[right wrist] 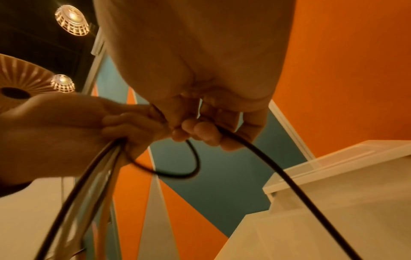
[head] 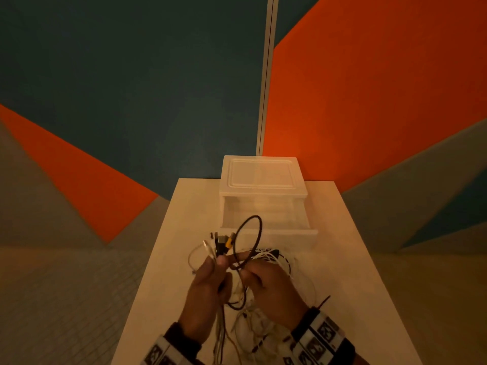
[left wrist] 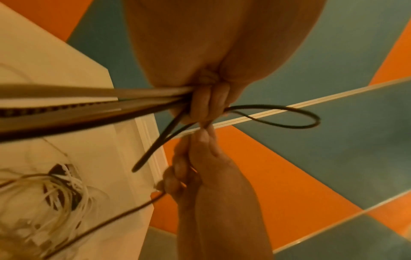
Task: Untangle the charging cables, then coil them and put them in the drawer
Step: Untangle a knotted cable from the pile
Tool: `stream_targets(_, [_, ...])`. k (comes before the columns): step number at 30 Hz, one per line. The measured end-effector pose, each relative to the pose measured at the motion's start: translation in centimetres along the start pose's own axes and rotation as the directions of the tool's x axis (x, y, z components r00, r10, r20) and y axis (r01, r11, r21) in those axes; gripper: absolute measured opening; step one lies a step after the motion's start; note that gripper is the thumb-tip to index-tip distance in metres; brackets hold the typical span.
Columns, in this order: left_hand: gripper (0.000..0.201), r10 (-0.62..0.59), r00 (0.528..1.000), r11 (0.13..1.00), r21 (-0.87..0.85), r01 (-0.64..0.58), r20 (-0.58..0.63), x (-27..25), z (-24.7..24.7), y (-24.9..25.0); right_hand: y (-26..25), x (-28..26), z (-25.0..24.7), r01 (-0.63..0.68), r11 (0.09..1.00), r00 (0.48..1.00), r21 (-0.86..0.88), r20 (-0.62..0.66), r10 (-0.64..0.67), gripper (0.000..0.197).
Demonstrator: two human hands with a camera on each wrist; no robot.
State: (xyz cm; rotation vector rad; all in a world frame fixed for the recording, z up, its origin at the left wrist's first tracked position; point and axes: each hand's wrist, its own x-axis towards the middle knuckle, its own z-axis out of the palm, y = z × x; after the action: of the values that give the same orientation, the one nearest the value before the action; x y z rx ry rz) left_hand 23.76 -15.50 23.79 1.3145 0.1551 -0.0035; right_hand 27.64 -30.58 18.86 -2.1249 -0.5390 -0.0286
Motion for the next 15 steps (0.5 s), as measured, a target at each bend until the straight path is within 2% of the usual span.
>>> stream_targets(3, [0.031,-0.008,1.000,0.994,-0.112,0.007,-0.010,0.2,0.7,0.1,0.2,-0.2,1.7,-0.046,0.991,0.999,0.125,0.030,0.042,0.024])
stream_targets(5, [0.025,0.011,1.000,0.992,-0.125,-0.015,-0.027,0.2,0.4,0.4,0.6,-0.4,1.6,-0.054,0.984,0.998,0.170,0.029,0.050,0.020])
stream_targets(9, [0.020,0.111,0.991,0.987,-0.104,-0.118,-0.077,0.1,-2.3,3.2,3.5,-1.5,0.6,-0.064,0.998,0.990,-0.001,0.123,0.064,0.018])
stream_targets(12, [0.034,0.213,0.973,0.938,-0.263,-0.228,-0.086,0.0,-4.7,7.2,8.2,-2.3,-0.4,-0.205,0.972,0.961,-0.118,0.165,0.223,0.019])
stream_targets(15, [0.033,0.282,0.955,0.901,-0.317,-0.297,-0.092,0.1,-6.7,9.4,10.0,-2.7,-1.7,-0.326,0.935,0.930,-0.138,0.128,0.343,0.030])
